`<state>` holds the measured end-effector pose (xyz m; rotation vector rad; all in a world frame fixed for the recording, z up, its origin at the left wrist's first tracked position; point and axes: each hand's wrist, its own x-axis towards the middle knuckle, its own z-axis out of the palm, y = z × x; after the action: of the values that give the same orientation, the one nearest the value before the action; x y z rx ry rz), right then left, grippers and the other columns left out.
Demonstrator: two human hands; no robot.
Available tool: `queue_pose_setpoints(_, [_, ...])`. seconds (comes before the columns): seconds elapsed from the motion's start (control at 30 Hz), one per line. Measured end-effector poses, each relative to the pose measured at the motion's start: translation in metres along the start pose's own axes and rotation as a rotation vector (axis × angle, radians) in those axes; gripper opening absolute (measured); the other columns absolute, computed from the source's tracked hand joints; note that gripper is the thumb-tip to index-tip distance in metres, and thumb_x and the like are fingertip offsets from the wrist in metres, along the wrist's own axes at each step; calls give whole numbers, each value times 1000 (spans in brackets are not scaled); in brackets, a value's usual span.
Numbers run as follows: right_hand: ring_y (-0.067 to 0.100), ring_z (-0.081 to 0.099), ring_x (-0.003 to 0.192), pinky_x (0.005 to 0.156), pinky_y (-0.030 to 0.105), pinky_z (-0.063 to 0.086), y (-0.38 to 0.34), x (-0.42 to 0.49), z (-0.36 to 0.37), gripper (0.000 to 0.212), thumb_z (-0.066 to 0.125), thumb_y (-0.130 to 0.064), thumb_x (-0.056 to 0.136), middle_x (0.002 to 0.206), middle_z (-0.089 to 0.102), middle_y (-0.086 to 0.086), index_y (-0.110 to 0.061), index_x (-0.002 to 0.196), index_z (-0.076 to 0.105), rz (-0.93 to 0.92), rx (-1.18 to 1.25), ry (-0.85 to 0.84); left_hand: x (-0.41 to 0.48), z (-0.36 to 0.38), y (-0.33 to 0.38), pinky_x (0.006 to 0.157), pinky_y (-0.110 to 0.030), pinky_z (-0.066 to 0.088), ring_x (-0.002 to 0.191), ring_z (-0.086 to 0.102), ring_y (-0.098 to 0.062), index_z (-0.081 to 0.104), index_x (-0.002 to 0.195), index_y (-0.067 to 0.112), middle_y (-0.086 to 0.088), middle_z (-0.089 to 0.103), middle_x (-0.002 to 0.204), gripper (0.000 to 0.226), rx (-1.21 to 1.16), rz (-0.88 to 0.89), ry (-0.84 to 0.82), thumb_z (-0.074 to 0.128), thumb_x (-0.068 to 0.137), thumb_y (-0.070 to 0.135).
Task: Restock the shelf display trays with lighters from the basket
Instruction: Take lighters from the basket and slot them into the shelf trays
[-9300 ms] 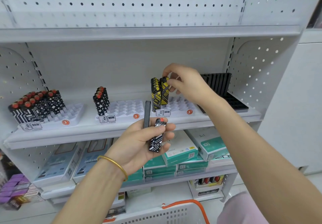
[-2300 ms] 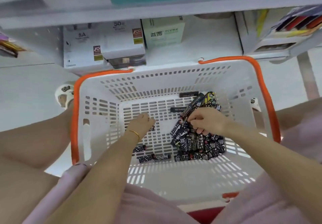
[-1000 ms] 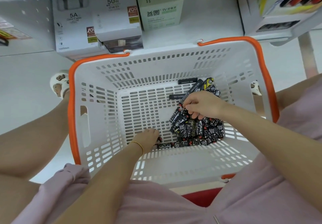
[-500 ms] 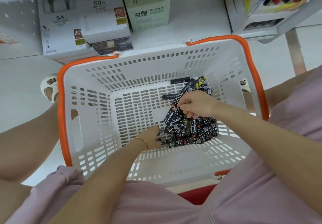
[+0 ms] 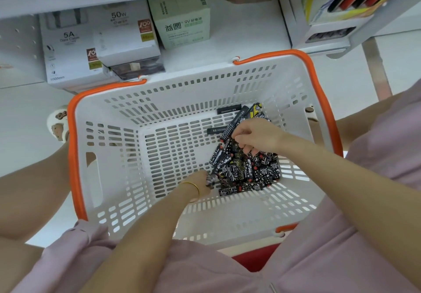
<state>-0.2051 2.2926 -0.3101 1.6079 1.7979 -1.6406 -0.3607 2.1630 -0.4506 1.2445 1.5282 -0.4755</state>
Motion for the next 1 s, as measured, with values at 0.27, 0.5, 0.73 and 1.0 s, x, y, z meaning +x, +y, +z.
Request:
queue_pose_setpoints(0.27, [17,62,72,66,29,55,-3,4,-10,22,47,-11,96,95,64,14,-5,113,59,-33,77,36,10,-11,46,87,-51,52,92,56,-32,29,126,3,-14,44,100,40,-654,-210,71,47,91,-2])
queue_pose_setpoints(0.5, [15,60,67,62,26,53,9,0,-15,21,47,-12,96,94,63,14,-5,113,57,-10,124,55,12,5,87,105,-42,36,125,37,-42,5,149,36,-22,-1,150,80,-552,-309,87,53,88,16])
queue_pose_setpoints(0.73, [22,60,75,69,35,55,14,-2,-19,22,46,-10,96,92,62,15,-3,112,58,9,133,63,16,14,98,107,-45,30,129,29,-45,9,147,35,-20,10,146,99,-301,-248,158,71,72,54])
queue_pose_setpoints(1.0, [18,61,69,62,32,53,15,1,-19,22,46,-11,95,85,60,9,-4,111,59,20,154,77,24,14,99,95,-44,44,113,47,-40,29,135,21,-15,24,134,83,-321,-255,285,76,71,42])
